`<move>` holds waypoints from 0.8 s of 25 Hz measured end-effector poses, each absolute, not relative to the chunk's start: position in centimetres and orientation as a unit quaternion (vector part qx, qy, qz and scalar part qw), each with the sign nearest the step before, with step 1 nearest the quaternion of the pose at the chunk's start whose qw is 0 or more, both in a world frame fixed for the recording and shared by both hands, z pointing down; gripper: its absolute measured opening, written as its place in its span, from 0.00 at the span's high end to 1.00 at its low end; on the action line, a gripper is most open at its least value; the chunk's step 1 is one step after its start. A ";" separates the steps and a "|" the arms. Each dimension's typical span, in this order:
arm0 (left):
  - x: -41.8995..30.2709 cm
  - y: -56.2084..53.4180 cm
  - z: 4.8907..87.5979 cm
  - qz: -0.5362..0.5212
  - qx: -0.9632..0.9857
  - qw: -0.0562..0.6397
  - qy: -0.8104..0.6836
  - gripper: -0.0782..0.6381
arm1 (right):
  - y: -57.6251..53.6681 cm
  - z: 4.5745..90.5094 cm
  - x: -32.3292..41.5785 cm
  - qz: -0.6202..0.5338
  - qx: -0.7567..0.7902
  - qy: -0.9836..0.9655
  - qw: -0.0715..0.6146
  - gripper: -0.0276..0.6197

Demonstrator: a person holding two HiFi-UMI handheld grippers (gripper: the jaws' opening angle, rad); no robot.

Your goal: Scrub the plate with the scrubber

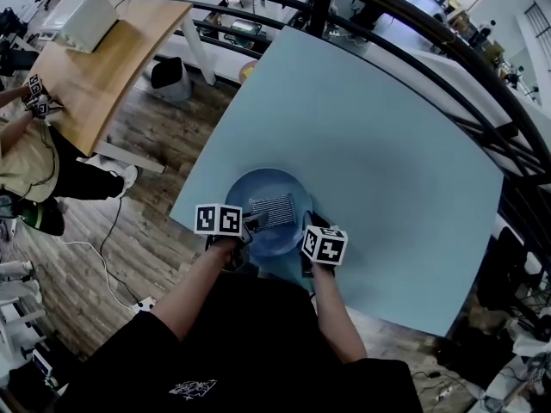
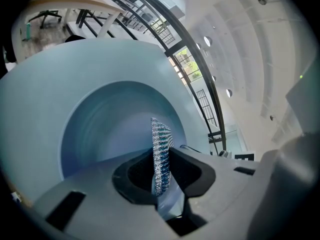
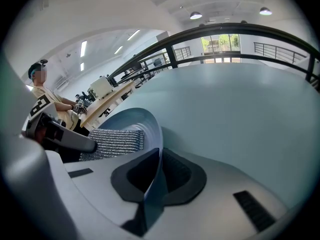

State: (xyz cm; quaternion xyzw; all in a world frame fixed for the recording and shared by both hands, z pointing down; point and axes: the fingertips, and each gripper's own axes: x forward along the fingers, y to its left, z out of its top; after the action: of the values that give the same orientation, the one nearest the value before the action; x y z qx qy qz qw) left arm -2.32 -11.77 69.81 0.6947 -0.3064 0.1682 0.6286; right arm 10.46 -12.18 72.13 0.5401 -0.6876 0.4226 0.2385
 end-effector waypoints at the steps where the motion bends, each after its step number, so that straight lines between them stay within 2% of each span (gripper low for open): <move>1: -2.1 -11.9 69.8 0.168 0.695 0.628 -0.308 0.77 | -12.2 72.1 10.5 0.422 0.539 -0.688 0.239 0.92; 10: -1.5 -12.5 68.7 0.138 0.702 0.625 -0.313 0.77 | -12.3 71.8 10.5 0.421 0.517 -0.708 0.232 0.92; 11: -1.6 -12.6 68.5 0.134 0.702 0.625 -0.315 0.77 | -12.3 71.7 10.6 0.422 0.513 -0.712 0.230 0.89; 12: -1.7 -12.6 68.4 0.129 0.701 0.625 -0.317 0.77 | -12.3 71.6 10.6 0.423 0.510 -0.714 0.228 0.81; 13: -1.9 -12.6 68.2 0.124 0.701 0.626 -0.319 0.77 | -12.3 71.5 10.8 0.422 0.509 -0.715 0.227 0.79; 20: -2.8 -12.7 67.1 0.095 0.705 0.615 -0.340 0.77 | -12.2 70.2 12.1 0.406 0.516 -0.723 0.217 0.79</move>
State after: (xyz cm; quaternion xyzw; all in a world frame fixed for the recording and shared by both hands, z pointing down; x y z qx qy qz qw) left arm -2.84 -12.66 67.10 0.7051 -0.3400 0.0950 0.6150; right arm 12.14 -12.19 70.24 0.5157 -0.7226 0.4062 0.2167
